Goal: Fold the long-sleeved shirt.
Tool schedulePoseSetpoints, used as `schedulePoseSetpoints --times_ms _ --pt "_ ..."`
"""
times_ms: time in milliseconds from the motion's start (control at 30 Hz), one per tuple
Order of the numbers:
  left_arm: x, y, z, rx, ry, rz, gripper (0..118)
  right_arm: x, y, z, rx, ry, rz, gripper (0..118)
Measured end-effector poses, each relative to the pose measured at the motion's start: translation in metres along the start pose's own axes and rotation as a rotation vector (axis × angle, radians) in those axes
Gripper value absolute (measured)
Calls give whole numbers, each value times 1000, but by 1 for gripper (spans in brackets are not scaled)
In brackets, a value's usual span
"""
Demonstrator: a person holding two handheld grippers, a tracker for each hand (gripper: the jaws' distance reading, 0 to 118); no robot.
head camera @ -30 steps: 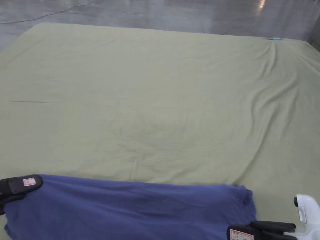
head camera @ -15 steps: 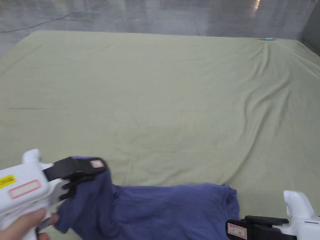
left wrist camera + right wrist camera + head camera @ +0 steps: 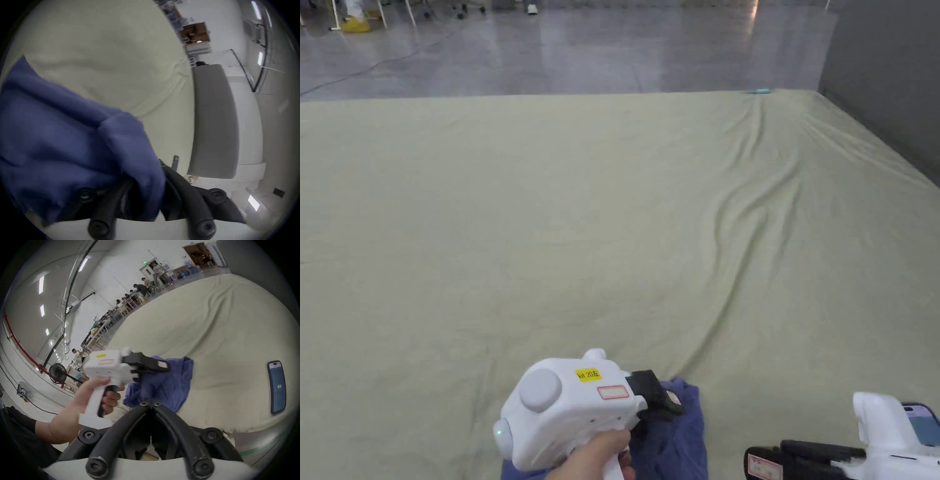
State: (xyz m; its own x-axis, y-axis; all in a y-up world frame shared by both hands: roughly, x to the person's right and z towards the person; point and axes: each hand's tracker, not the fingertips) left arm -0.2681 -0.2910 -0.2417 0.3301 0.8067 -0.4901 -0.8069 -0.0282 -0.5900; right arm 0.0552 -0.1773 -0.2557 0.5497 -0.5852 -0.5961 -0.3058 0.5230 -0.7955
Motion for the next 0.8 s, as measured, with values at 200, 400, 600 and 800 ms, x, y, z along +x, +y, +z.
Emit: schedulePoseSetpoints --times_ms 200,400,600,800 --pt "2 3 10 24 -258 84 108 6 -5 7 19 13 -21 0" --pt "39 14 129 144 -279 -257 31 4 -4 5 34 56 -40 0" --pt "23 -30 161 254 301 -513 0 -1 -1 -7 29 81 -37 0" --pt "-26 -36 99 104 352 -456 0 -1 0 -12 16 67 -48 0"
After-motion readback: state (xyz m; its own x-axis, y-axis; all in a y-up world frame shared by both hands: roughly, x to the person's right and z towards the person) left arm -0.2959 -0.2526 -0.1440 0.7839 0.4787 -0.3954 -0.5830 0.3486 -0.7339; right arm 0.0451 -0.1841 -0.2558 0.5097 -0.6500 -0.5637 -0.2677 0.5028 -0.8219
